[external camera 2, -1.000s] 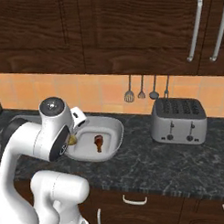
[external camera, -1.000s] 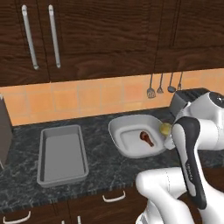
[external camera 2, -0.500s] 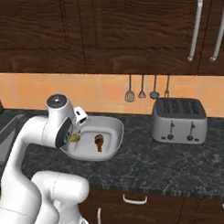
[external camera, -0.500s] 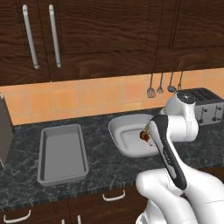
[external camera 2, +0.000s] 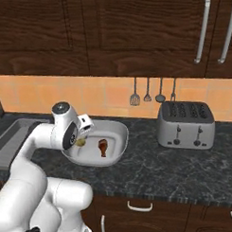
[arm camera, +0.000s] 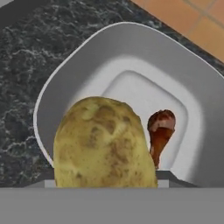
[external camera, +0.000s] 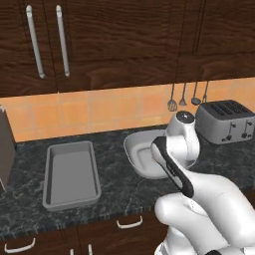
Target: Place one potato and one chicken drumstick in each tupperware on the nearby counter, to pack two identical lunches.
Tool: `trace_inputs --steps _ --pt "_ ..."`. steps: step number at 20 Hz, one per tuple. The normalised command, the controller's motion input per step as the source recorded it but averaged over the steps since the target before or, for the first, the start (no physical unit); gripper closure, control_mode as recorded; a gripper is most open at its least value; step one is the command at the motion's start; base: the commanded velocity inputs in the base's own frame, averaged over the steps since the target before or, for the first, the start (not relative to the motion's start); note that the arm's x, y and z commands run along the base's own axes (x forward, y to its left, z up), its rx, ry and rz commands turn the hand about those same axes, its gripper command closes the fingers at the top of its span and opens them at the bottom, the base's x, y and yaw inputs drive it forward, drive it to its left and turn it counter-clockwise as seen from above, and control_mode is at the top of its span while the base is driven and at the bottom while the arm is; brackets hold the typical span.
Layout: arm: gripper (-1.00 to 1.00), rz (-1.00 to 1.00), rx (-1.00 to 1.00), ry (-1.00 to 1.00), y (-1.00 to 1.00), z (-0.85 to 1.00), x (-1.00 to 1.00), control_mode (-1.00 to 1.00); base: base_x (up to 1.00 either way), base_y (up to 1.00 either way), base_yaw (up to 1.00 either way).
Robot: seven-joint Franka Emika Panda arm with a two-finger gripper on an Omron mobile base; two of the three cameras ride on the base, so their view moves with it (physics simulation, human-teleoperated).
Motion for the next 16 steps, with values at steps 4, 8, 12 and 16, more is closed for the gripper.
trace_inputs --steps 4,8,12,16 --pt "1.00 0.00 0.02 0.19 0.00 -0.36 0.80 -1.00 0.00 0.00 0.00" --pt "1.00 0.00 0.00 0.18 0.00 -0.32 0.68 -1.00 0.00 0.00 0.00" --pt "1.00 0.00 0.00 0.08 0.00 -0.45 0.58 -1.00 0.00 0.00 0.00" --pt "1.00 0.00 0.00 0.00 0.00 -0.64 0.41 -1.00 0.00 0.00 0.00"
